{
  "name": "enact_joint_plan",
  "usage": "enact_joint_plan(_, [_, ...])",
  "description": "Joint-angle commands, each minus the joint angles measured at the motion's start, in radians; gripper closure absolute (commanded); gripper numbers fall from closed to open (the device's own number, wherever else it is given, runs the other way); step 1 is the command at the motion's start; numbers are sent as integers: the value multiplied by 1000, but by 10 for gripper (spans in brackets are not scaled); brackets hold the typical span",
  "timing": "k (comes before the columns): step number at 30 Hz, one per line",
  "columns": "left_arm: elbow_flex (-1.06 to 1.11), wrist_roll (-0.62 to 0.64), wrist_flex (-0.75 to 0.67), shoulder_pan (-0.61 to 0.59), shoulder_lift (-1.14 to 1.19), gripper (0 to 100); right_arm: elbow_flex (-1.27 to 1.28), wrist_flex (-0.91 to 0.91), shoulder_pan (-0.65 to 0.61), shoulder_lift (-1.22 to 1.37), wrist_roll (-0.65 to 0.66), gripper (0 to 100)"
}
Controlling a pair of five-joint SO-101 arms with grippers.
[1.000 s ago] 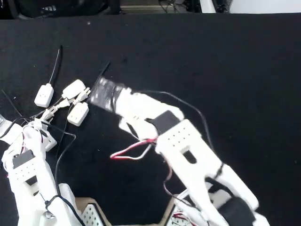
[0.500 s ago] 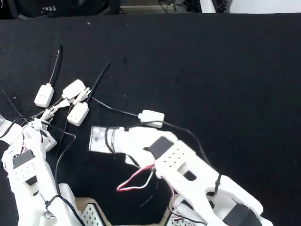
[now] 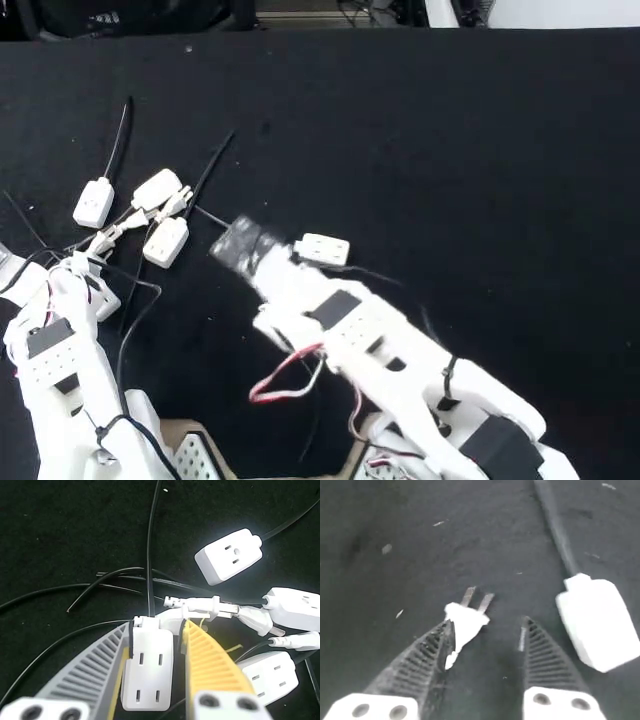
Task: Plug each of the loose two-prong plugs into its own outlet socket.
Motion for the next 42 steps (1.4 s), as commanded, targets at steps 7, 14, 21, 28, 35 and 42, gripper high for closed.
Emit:
enact_joint_plan(7, [-13, 6, -15, -15, -20, 830, -42, 48, -2, 7, -72, 855])
enact_joint_plan(14, [-13, 6, -15, -15, -20, 830, -42, 48, -2, 21, -74, 855])
enact_joint_plan(21, [-12, 6, -12, -15, -20, 830, -116, -2, -3, 219, -81, 855])
enact_joint_plan(28, [-13, 6, -15, -15, -20, 830, -165, 71, -81, 255, -60, 855])
enact_joint_plan(35, [-13, 6, -15, -15, -20, 830, -163, 71, -126, 263, -9, 858])
enact_joint_plan(42, [-13, 6, -15, -15, -20, 830, -174, 83, -31, 251, -9, 976])
